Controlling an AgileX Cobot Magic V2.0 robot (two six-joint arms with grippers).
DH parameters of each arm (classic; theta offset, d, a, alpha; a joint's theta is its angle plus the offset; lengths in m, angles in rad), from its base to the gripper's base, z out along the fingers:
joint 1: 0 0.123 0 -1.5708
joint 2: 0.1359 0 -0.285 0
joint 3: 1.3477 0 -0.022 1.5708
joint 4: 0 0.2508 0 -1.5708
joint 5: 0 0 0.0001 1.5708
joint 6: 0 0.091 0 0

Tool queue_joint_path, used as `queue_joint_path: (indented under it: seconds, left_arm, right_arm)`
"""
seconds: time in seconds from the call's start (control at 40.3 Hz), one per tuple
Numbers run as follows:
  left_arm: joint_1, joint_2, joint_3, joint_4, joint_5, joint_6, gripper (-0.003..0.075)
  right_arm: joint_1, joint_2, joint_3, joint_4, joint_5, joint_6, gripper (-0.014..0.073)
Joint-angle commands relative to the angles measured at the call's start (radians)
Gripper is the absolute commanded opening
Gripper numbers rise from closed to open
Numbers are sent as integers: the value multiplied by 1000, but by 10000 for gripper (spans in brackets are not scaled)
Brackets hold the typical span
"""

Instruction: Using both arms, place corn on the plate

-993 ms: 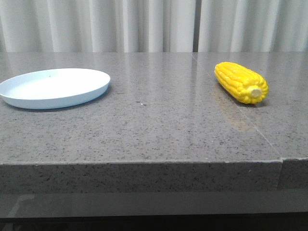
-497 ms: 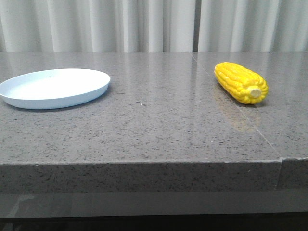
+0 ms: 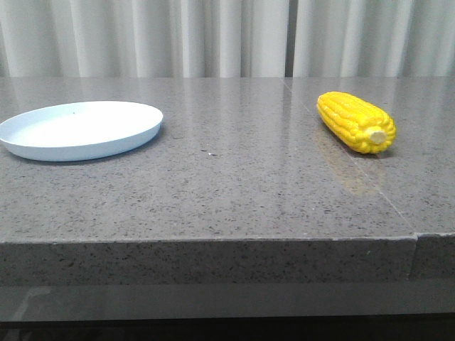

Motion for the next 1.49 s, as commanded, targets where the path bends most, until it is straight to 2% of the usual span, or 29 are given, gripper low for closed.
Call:
queue_joint_path:
  seconds: [0.0, 0.596, 0.671, 0.795, 0.844, 0.919, 1.043, 1.167, 1.316, 1.465]
  left_arm:
    - [2, -19, 2, 0, -85, -2, -20]
    - [2, -19, 2, -11, -112, -2, -20]
    - [2, -19, 2, -14, -181, -2, -20]
    - [2, -19, -12, -48, -389, -2, -20]
    - [2, -19, -40, -50, -414, -2, -20]
    - [2, -15, -120, -50, -344, -2, -20]
    - [2, 30, -274, 13, -122, -2, -20]
    - [2, 131, -399, 85, 96, -2, -20]
    - [2, 260, -482, 83, 120, -2, -20]
    - [2, 294, -500, 83, 113, -2, -20]
  right_arm:
    - [-4, -12, -17, 0, -82, -8, -68]
    - [-4, -12, -17, 0, -83, -8, -68]
    - [-4, -12, -17, 0, -116, -8, -68]
    - [-4, -12, -40, 0, -214, -8, -68]
    - [-4, -12, -74, 0, -224, -8, -67]
    - [-4, -12, -144, 0, -190, -8, -67]
    - [-4, 12, -278, 2, -74, 2, -67]
    - [-4, 118, -435, 2, 71, 2, -65]
    - [-4, 274, -528, 2, 145, 2, -64]
    - [-4, 333, -547, 2, 132, 2, -67]
